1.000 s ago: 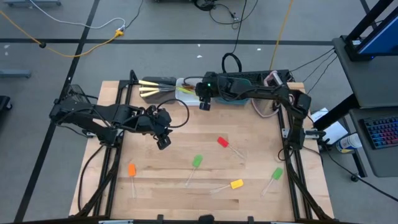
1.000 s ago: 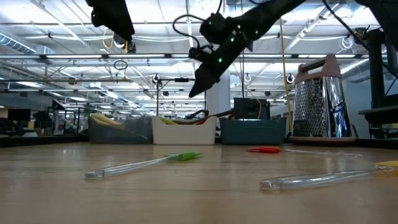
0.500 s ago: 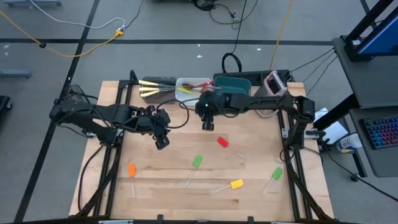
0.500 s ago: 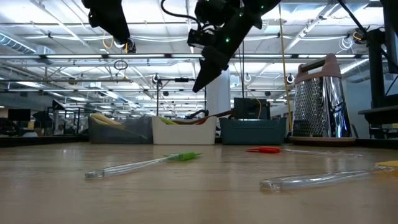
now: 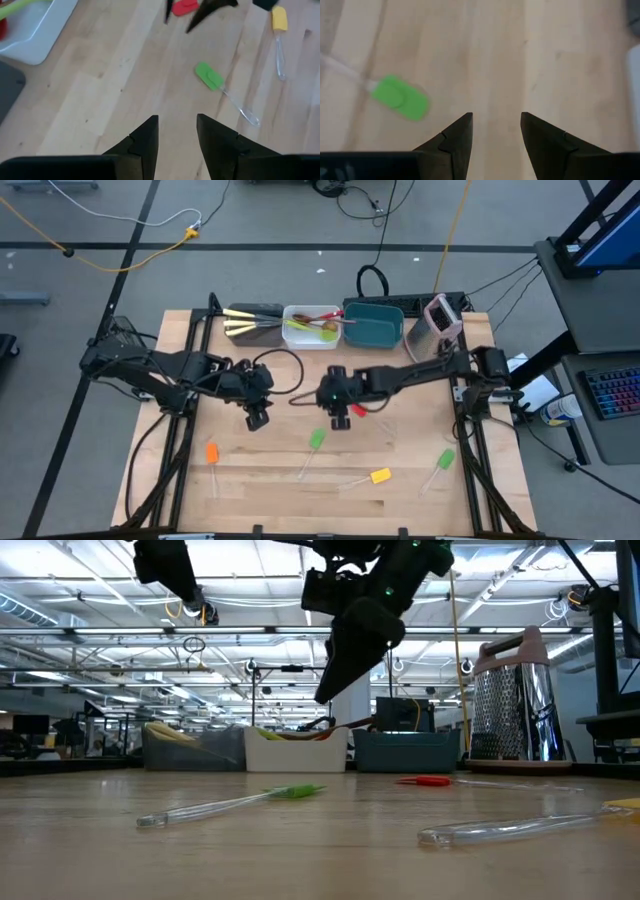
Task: Pick & Place Kitchen Items
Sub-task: Put the red spatula into the blue bin
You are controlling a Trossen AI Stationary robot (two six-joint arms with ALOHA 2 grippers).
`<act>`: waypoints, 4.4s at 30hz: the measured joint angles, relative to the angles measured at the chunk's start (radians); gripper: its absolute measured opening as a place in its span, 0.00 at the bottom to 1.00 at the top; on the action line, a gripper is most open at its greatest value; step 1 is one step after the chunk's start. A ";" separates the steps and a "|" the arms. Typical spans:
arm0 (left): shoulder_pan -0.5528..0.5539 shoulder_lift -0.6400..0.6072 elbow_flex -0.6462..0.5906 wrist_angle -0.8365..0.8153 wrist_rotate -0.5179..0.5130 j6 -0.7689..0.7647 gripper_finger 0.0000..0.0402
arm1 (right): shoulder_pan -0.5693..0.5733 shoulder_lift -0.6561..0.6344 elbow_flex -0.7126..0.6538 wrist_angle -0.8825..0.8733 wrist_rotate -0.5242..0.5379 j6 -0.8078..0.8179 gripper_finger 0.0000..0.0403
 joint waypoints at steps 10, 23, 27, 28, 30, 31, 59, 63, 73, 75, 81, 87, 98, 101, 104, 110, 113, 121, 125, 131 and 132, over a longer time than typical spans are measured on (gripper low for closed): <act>-0.033 0.001 0.000 0.001 -0.001 -0.024 0.34 | 0.050 0.000 -0.090 -0.037 0.036 0.288 0.40; -0.053 0.001 0.000 0.001 -0.036 -0.024 0.34 | 0.011 -0.009 -0.218 -0.201 0.046 0.616 0.40; -0.053 0.001 0.000 0.001 -0.036 -0.023 0.34 | -0.005 -0.018 -0.244 -0.205 0.045 0.649 0.40; -0.053 0.001 0.000 0.001 -0.036 -0.023 0.34 | -0.009 -0.017 -0.251 -0.203 0.045 0.656 0.40; -0.053 0.001 0.000 0.001 -0.038 -0.020 0.34 | -0.017 -0.018 -0.261 -0.196 0.045 0.659 0.40; -0.053 0.001 0.000 0.002 -0.041 -0.018 0.34 | -0.021 -0.018 -0.267 -0.188 0.045 0.659 0.40; -0.053 0.001 0.000 0.001 -0.057 0.011 0.34 | -0.050 -0.018 -0.340 -0.048 0.048 0.628 0.48; -0.053 0.001 0.000 0.001 -0.057 0.014 0.34 | -0.050 -0.017 -0.340 -0.045 0.049 0.625 0.42; -0.053 0.001 0.000 0.000 -0.056 0.013 0.34 | -0.050 -0.016 -0.341 -0.035 0.052 0.630 0.17; -0.053 0.001 0.000 0.000 -0.056 0.013 0.34 | -0.050 -0.016 -0.342 -0.026 0.051 0.629 0.12; -0.053 0.001 0.000 0.000 -0.056 0.013 0.34 | -0.050 -0.065 -0.342 -0.008 0.045 0.563 0.05; -0.053 0.001 0.000 -0.001 -0.096 0.035 0.34 | -0.056 -0.224 -0.337 0.052 0.138 0.439 0.09; -0.053 0.000 0.000 0.000 -0.108 0.048 0.34 | -0.120 -0.409 -0.337 0.304 0.458 -0.156 0.06; -0.053 0.000 0.000 0.000 -0.108 0.049 0.34 | -0.168 -0.408 -0.337 0.333 0.501 -0.275 0.07; -0.053 0.000 0.000 0.000 -0.108 0.048 0.34 | -0.235 -0.385 -0.337 0.353 0.474 -0.363 0.06; -0.053 0.000 0.000 0.000 -0.107 0.048 0.34 | -0.382 -0.321 -0.348 0.370 0.466 -0.407 0.06; -0.053 0.000 0.000 0.000 -0.107 0.048 0.34 | -0.443 -0.292 -0.376 0.353 0.467 -0.436 0.07; -0.053 0.000 0.000 -0.001 -0.107 0.047 0.34 | -0.521 -0.249 -0.488 0.644 0.263 -0.566 0.06; -0.053 0.000 0.000 -0.001 -0.107 0.047 0.34 | -0.541 -0.218 -0.527 0.772 0.225 -0.630 0.07; -0.053 0.000 0.000 -0.001 -0.107 0.057 0.34 | -0.569 -0.183 -0.553 0.759 0.174 -0.634 0.05; -0.053 0.000 0.000 -0.001 -0.107 0.060 0.34 | -0.571 -0.181 -0.559 0.755 0.174 -0.637 0.05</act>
